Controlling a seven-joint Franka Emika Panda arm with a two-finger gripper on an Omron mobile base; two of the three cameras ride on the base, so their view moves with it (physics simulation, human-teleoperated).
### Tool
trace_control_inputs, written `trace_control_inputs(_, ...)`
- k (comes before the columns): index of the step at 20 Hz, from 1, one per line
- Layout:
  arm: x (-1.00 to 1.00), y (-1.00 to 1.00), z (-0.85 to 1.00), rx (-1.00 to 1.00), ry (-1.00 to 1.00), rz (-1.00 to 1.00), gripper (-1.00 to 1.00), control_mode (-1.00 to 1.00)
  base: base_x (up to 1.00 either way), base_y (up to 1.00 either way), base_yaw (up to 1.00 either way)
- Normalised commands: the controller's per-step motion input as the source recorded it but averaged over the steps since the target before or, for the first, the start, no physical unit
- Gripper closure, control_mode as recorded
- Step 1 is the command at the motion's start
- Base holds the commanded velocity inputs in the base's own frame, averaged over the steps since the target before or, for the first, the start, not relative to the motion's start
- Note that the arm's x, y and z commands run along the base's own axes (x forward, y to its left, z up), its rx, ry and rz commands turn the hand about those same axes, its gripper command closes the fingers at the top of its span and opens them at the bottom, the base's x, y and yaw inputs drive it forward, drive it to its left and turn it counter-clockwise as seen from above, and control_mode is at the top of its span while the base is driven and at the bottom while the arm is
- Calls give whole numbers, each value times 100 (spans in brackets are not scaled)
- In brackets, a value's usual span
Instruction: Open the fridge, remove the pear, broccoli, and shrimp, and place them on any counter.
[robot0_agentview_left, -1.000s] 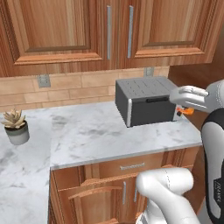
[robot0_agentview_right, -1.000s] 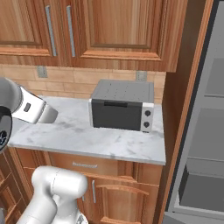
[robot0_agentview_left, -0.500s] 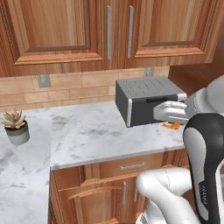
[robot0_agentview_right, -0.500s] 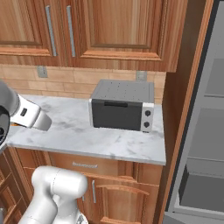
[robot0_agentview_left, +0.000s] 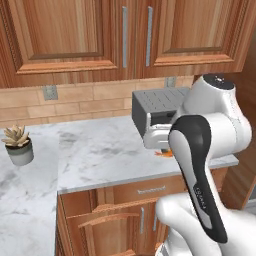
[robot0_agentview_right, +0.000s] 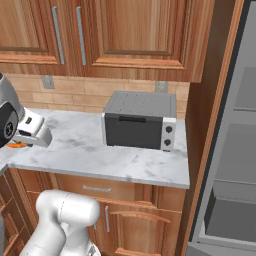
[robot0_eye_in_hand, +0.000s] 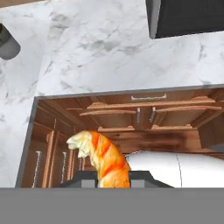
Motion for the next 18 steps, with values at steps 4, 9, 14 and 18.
trace_control_inputs(4,58,45,-71,0,6,10,100,-100,0,0,0)
trace_control_inputs(9,62,29,-53,0,0,5,100,-100,0,0,0)
trace_control_inputs(14,77,5,-28,0,-1,0,100,-100,0,0,0)
trace_control_inputs(18,79,12,-38,0,0,0,100,-100,0,0,0)
